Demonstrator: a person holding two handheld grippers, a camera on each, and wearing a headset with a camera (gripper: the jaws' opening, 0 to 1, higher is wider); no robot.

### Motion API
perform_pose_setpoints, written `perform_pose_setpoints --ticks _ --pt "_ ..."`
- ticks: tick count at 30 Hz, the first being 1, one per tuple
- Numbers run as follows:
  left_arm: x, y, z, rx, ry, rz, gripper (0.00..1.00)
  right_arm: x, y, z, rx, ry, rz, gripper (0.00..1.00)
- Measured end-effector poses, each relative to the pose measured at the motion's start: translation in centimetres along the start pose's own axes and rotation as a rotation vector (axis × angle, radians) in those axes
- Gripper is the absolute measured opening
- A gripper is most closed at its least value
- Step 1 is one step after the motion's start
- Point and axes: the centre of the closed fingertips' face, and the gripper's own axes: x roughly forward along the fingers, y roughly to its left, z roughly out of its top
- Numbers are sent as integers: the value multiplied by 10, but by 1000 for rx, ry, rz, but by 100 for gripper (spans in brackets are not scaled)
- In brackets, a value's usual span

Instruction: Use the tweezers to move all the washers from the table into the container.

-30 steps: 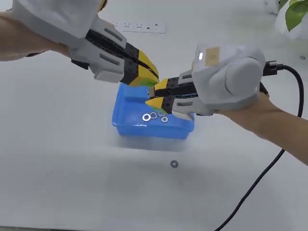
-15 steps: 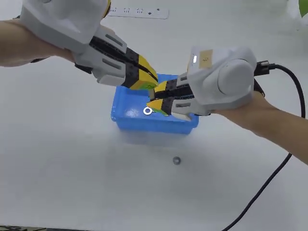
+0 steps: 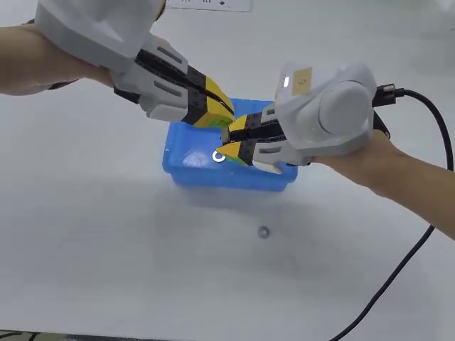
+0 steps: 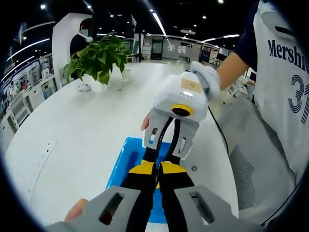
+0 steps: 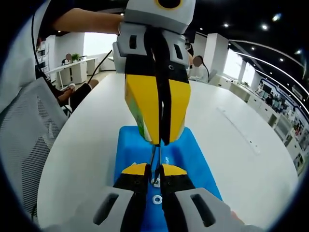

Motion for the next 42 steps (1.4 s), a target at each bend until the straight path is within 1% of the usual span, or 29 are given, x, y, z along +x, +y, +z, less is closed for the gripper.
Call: perform_pose_setpoints --ticks 6,12,15,17,21,23,24,25,27,29,31,34,36,40,42 --pt "2 -1 -3 1 12 -3 6 2 2 -3 8 7 3 10" --pt "2 -1 -6 -13 22 -2 6 3 3 -6 16 10 3 10" --pt "3 1 -10 -23 28 -2 6 5 4 -8 10 22 6 10" --pt "1 2 -10 -32 19 2 6 5 2 -8 16 17 3 10" --pt "1 1 -10 -20 28 1 6 5 4 -8 15 19 4 10" --pt "1 2 -9 -19 25 2 6 4 3 -7 14 20 -1 11" --pt "1 2 -9 -19 24 4 6 3 1 -6 4 23 -15 11" --pt "0 4 -8 -22 21 7 6 2 1 -5 2 22 -18 11" --pt "-2 6 -6 -20 13 15 6 1 0 -2 25 6 -16 12" --pt "-5 6 -3 -23 8 17 6 0 0 -1 24 0 -18 12" --pt "-7 6 -2 -18 9 20 6 -2 1 3 17 -3 -21 12" --pt "-9 4 1 -6 12 22 6 -4 2 10 7 -10 -24 12" --pt "-11 1 4 0 12 26 6 -4 3 12 0 -19 -27 12" --pt "-16 -5 10 9 9 30 6 -10 2 21 -15 -29 -32 12" --pt "-19 -6 13 15 7 39 6 -13 3 25 -27 -29 -37 12"
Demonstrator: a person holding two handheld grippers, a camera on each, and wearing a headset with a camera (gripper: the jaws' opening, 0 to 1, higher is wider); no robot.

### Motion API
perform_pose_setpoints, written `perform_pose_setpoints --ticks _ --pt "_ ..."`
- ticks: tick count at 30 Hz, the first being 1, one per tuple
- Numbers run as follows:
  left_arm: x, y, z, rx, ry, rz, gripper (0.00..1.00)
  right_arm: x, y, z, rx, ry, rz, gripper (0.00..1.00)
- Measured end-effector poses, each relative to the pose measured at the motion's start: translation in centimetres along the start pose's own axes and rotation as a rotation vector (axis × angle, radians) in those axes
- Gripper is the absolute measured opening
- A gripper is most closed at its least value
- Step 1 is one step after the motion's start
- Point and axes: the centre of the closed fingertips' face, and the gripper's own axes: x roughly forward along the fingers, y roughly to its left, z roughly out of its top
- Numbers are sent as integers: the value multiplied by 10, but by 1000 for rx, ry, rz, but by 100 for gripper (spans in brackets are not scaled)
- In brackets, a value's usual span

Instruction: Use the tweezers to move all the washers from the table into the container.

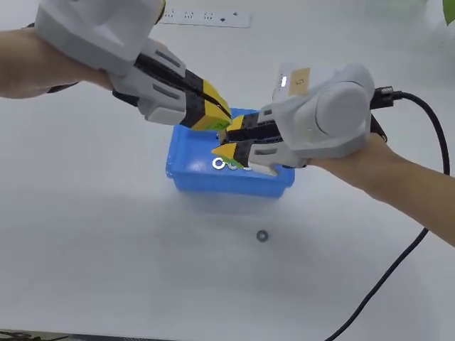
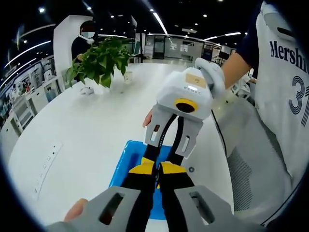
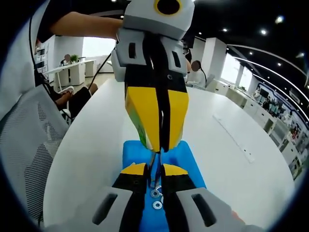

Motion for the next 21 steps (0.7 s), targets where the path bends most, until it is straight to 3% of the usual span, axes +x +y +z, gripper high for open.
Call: perform_pose_setpoints --ticks 8,17,21 --pt "-10 -13 16 32 -14 5 7 -17 8 18 -33 -18 -19 12" --pt "-12 -56 33 92 -15 -11 8 -37 29 27 -57 -34 -26 12" --pt "-10 -68 36 104 -16 -16 8 -44 38 25 -57 -38 -23 12"
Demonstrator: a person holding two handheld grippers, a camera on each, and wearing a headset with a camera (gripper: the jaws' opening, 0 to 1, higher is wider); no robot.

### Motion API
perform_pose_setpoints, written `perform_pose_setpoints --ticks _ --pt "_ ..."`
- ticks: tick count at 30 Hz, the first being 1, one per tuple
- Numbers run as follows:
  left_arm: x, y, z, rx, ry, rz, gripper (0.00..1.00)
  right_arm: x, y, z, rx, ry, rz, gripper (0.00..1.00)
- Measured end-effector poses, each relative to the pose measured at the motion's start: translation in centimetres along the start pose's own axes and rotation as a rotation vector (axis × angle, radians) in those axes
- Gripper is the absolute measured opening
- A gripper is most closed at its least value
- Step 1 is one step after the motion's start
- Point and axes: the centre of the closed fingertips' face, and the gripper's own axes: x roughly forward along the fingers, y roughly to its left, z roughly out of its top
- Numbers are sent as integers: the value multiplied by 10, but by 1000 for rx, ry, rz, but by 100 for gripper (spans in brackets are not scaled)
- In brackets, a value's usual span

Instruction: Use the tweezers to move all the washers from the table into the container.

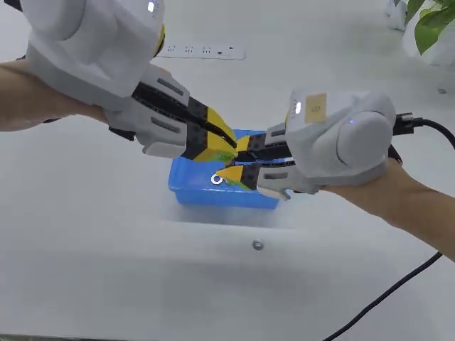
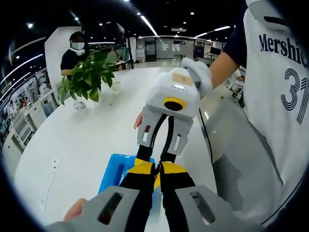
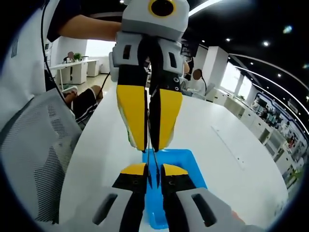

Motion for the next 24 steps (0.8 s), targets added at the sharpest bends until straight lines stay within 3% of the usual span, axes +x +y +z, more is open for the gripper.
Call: perform_pose_setpoints --ticks 10,12,19,24 --pt "12 -31 13 40 -9 -23 7 -21 25 -4 20 -8 -3 10" --pt "14 -31 12 46 -11 -27 7 -25 30 -7 25 -5 -1 10" --pt "27 -50 16 74 -16 -33 6 -33 47 -16 60 -3 10 10" --pt "30 -57 15 77 -10 -45 6 -34 53 -19 70 0 14 10"
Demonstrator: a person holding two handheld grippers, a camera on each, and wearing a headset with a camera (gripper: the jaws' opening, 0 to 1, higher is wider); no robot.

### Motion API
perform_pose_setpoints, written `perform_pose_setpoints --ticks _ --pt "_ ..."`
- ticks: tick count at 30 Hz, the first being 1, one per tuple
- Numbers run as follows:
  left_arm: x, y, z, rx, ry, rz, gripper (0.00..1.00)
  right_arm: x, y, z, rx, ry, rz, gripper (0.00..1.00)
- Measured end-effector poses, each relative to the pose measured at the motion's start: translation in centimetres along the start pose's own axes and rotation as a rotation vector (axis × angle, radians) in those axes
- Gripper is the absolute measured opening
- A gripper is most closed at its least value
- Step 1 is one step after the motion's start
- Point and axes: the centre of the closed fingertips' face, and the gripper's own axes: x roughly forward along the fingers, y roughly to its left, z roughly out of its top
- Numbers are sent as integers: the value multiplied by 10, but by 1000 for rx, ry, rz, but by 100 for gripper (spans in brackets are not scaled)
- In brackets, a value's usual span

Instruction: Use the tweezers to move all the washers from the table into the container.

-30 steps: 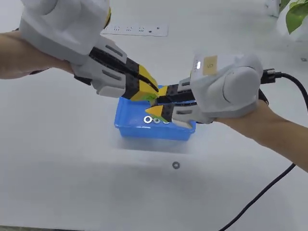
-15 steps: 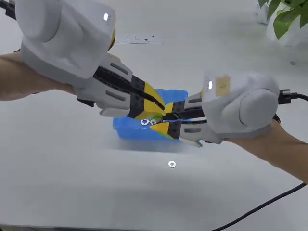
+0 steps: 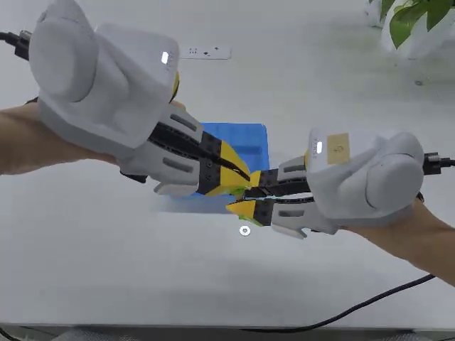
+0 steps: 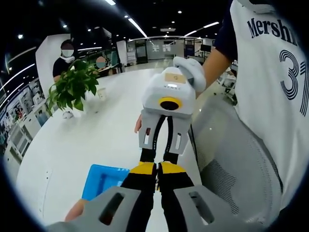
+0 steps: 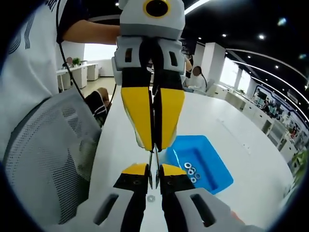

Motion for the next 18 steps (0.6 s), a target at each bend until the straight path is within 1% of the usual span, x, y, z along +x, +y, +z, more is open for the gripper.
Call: perform_pose_setpoints --ticks 7,10,11,13,18 --pt "9 -5 -4 0 12 -17 5 1 8 -9 23 6 3 10" --pt "13 -9 -9 2 22 -25 5 2 13 -16 32 18 8 10" --pt "16 -9 -15 1 26 -27 5 3 14 -18 34 20 10 10" --pt "17 -10 -21 2 33 -28 5 3 15 -22 42 29 12 10" --pt "18 -9 -29 -1 53 -34 5 5 16 -28 56 33 18 10"
